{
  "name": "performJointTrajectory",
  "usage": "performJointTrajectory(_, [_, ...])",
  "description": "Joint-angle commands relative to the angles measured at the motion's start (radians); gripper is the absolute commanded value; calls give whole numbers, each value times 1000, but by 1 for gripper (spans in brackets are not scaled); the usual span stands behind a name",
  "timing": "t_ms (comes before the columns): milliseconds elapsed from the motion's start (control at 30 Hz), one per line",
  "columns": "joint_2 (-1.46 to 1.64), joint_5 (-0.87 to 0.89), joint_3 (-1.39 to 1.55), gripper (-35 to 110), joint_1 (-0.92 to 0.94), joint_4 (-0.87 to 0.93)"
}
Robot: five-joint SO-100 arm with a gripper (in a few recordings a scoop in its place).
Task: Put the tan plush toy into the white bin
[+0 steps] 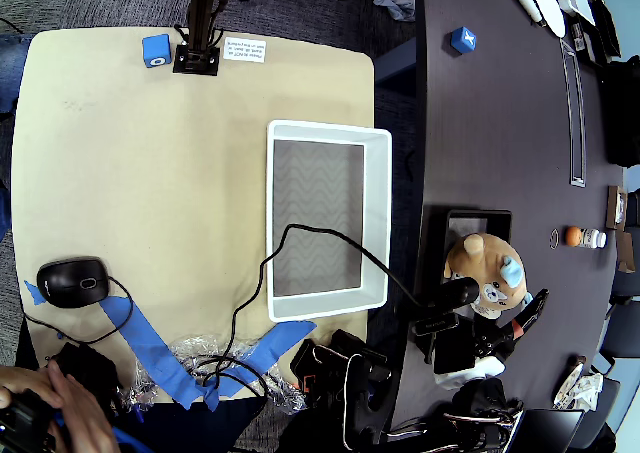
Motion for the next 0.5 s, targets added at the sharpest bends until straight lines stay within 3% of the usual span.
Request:
performJointTrajectory(0, [21,-35,-15,77,172,0])
performJointTrajectory(467, [183,-31,3,78,161,0])
